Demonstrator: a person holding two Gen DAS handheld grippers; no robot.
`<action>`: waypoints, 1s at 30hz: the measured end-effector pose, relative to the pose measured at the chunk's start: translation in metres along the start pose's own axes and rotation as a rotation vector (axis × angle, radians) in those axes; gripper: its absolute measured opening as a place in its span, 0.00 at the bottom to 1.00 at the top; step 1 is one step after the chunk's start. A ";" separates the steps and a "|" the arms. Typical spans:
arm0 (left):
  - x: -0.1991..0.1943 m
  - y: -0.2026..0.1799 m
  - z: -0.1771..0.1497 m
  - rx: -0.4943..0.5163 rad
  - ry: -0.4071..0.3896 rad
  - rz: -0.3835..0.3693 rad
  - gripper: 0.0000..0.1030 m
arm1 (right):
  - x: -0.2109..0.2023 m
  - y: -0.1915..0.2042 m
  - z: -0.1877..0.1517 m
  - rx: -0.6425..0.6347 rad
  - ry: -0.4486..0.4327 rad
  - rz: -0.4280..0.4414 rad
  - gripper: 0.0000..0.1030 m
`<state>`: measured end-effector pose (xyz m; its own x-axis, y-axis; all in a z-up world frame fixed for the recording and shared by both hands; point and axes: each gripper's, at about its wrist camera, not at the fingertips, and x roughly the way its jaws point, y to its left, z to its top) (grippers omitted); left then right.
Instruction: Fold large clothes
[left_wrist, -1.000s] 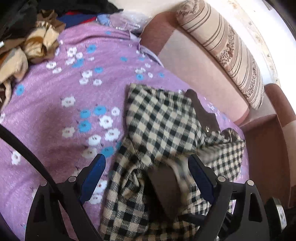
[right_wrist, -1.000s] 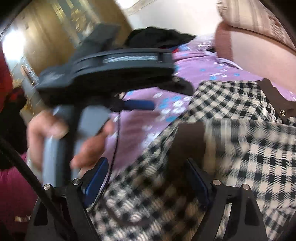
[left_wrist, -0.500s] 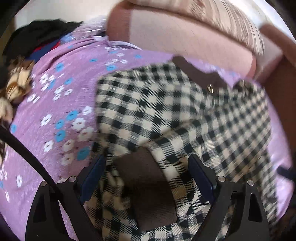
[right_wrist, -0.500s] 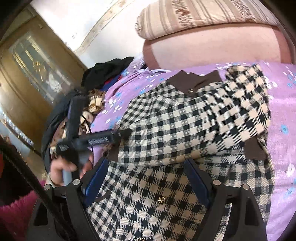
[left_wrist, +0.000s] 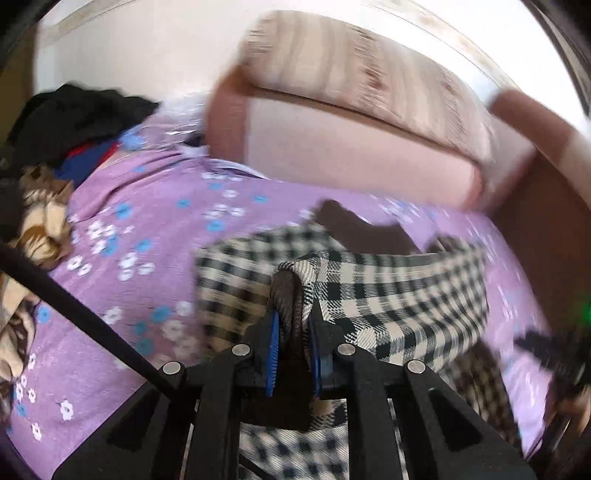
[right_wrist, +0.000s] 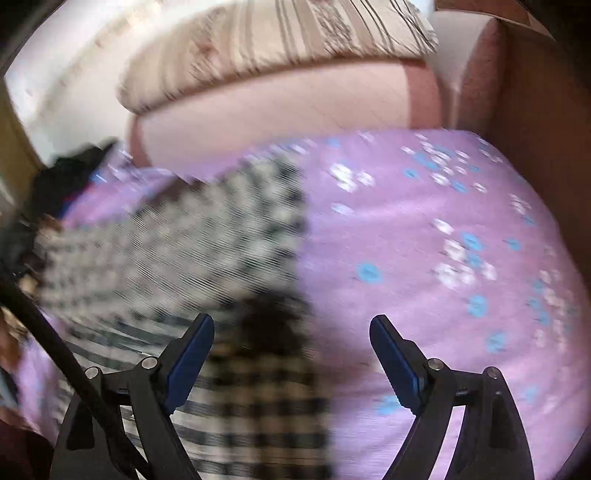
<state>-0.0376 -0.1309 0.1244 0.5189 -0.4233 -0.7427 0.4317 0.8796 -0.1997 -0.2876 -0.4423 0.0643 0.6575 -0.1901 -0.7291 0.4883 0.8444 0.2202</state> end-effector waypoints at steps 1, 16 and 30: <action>0.006 0.010 0.002 -0.038 0.017 0.005 0.13 | 0.004 -0.003 -0.001 -0.011 0.007 -0.030 0.87; 0.020 0.008 -0.003 -0.112 0.100 -0.211 0.15 | 0.072 0.018 0.038 0.019 -0.127 -0.121 0.61; 0.058 -0.033 -0.032 0.023 0.174 -0.104 0.64 | 0.017 -0.063 0.035 0.258 0.012 -0.120 0.74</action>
<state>-0.0456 -0.1772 0.0671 0.3363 -0.4661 -0.8183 0.4945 0.8269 -0.2678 -0.2874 -0.5166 0.0603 0.5802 -0.2737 -0.7671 0.6931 0.6605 0.2886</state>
